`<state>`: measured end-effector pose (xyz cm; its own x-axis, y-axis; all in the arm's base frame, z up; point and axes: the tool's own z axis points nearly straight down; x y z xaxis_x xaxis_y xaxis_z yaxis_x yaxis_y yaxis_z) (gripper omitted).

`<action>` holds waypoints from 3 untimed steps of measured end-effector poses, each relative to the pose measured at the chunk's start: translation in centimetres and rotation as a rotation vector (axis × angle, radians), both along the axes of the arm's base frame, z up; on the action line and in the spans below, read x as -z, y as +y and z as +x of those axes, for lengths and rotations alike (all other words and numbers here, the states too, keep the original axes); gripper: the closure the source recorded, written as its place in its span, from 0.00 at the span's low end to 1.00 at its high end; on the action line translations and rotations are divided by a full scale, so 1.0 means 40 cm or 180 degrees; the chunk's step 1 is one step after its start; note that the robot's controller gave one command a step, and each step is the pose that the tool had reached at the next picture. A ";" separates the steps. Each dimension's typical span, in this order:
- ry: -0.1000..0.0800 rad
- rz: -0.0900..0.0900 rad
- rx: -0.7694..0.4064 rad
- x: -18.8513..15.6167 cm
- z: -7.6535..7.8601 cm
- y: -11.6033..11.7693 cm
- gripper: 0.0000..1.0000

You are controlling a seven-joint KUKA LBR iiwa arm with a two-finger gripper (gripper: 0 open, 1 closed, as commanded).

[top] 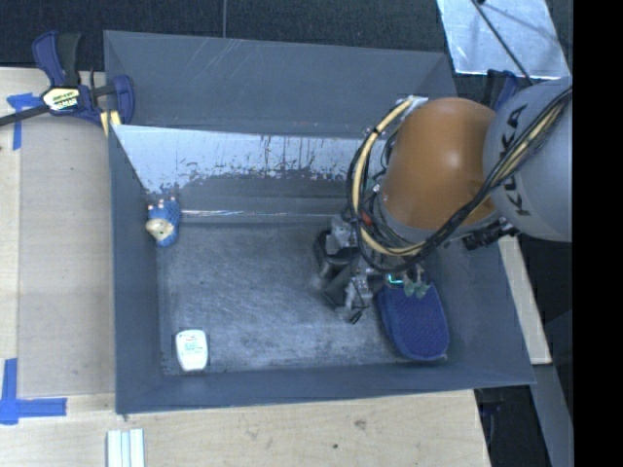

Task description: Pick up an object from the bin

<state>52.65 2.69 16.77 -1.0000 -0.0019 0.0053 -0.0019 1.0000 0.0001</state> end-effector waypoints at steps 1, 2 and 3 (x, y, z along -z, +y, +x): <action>-0.0083 0.0012 -0.0006 0.204 0.062 -0.132 0.00; -0.0134 0.0042 -0.1412 0.223 0.084 -0.287 0.00; -0.0157 0.0044 -0.1423 0.217 0.090 -0.280 1.00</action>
Offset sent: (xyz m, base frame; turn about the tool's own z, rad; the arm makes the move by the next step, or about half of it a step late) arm 0.0189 -0.0528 -0.0829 -0.0036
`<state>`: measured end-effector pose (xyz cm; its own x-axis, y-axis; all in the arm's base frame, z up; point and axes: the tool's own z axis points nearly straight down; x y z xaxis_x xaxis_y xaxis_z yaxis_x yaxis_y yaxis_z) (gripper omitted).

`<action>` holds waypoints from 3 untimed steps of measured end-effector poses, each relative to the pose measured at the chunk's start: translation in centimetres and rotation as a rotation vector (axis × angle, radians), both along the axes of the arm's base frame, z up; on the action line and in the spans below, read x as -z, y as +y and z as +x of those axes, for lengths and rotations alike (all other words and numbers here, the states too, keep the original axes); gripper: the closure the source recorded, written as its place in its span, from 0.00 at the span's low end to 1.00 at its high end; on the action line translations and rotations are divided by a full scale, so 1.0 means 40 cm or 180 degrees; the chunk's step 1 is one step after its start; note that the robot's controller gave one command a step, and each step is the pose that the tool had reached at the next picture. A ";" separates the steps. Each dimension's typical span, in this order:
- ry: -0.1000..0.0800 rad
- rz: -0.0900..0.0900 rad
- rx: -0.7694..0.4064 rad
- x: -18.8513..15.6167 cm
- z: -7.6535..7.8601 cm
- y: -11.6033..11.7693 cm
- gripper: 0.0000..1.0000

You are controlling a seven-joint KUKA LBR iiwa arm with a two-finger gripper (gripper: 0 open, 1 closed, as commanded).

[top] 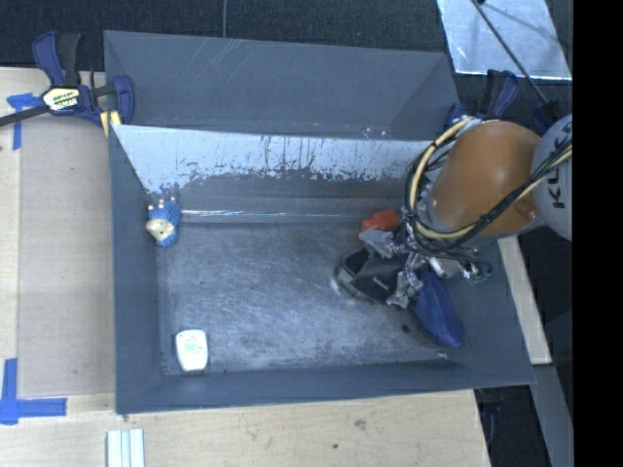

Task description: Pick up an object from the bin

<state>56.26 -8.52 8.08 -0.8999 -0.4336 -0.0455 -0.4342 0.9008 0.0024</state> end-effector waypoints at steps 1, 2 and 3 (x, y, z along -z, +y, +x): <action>-0.0003 -0.0020 0.0301 -0.003 0.015 -0.027 1.00; 0.0107 -0.0026 0.0710 0.000 0.109 -0.062 1.00; 0.0090 -0.0057 0.0718 -0.390 0.110 -0.055 1.00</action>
Offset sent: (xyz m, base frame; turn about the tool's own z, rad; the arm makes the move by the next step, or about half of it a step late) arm 0.0220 -0.0586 -0.0108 0.3115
